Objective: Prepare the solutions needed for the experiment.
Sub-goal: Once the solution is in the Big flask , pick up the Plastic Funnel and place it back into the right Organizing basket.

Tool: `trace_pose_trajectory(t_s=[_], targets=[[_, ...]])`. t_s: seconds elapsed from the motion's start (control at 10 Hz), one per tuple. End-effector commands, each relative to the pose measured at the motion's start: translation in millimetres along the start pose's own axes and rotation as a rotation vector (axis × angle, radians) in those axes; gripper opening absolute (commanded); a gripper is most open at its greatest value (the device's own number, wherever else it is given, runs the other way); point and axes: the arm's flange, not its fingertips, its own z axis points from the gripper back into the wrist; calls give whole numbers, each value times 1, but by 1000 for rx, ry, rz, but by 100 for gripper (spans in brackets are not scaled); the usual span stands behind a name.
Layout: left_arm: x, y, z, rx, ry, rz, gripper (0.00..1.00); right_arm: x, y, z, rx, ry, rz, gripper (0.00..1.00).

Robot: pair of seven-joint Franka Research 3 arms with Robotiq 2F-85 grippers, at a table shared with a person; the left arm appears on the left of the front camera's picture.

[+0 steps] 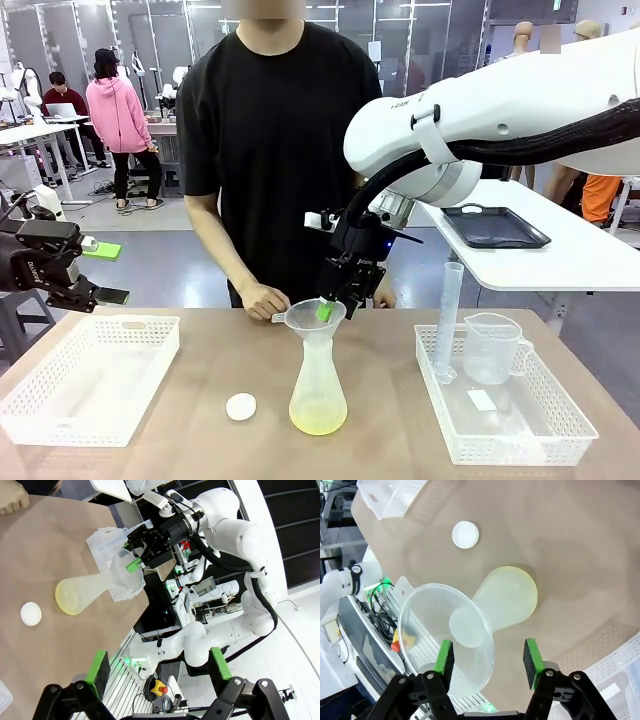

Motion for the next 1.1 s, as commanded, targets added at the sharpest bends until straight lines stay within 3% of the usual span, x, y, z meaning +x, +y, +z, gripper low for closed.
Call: trace_pose_trajectory(t_s=[0.0,0.6,1.0], targets=[[2,-1,-2,-27,-16,-6,100,8,3,-2,-11,-21,-42,54],[2,-1,-2,-27,-16,-6,100,7,4,0,-32,-10,-67,3],[2,-1,-2,-27,-16,-6,100,7,7,-1,-28,5,-70,0]])
